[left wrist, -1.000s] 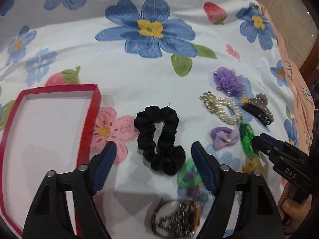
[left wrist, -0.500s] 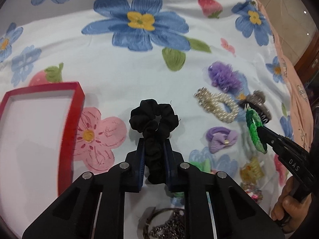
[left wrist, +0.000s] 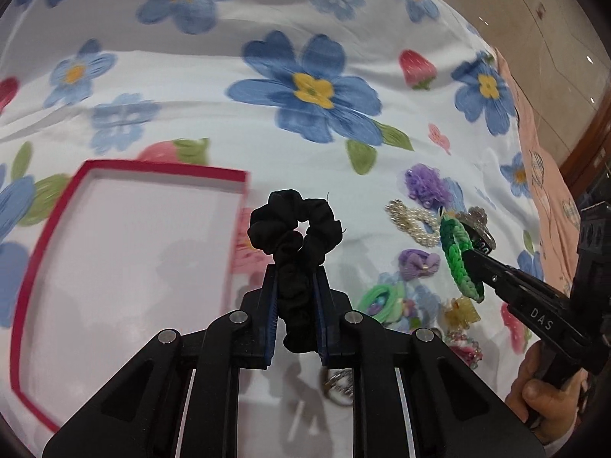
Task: Organize jewelry
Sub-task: 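Carry both items into the red tray and open both tools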
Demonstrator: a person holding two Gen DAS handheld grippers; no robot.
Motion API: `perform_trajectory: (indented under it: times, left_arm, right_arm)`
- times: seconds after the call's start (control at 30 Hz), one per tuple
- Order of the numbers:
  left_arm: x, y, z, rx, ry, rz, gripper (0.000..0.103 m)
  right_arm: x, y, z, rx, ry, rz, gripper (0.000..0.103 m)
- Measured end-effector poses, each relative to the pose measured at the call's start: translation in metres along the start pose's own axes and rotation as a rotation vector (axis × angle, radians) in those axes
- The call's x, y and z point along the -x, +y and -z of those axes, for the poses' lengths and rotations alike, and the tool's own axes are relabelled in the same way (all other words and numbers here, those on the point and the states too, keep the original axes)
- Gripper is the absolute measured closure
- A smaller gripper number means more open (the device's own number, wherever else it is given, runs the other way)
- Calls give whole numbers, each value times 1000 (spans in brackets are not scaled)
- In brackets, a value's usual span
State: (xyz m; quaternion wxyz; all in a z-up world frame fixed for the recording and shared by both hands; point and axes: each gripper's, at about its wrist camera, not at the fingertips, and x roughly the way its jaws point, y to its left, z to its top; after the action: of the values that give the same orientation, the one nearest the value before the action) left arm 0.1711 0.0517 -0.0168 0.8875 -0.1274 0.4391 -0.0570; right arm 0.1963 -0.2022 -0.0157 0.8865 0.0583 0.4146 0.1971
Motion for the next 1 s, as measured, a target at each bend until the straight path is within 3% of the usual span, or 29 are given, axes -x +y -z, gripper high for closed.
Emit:
perform_trajectory:
  times: [0.53, 0.77, 1.0]
  left_arm:
    - [37, 101, 8, 131, -27, -99, 88]
    - [21, 139, -5, 182, -9, -114, 88]
    - [-15, 167, -18, 198, 44, -146, 88]
  right_arm:
    - [-39, 123, -5, 149, 56, -181, 91]
    - [-80, 164, -19, 170, 103, -241, 91]
    - [-135, 183, -24, 169, 178, -236, 91]
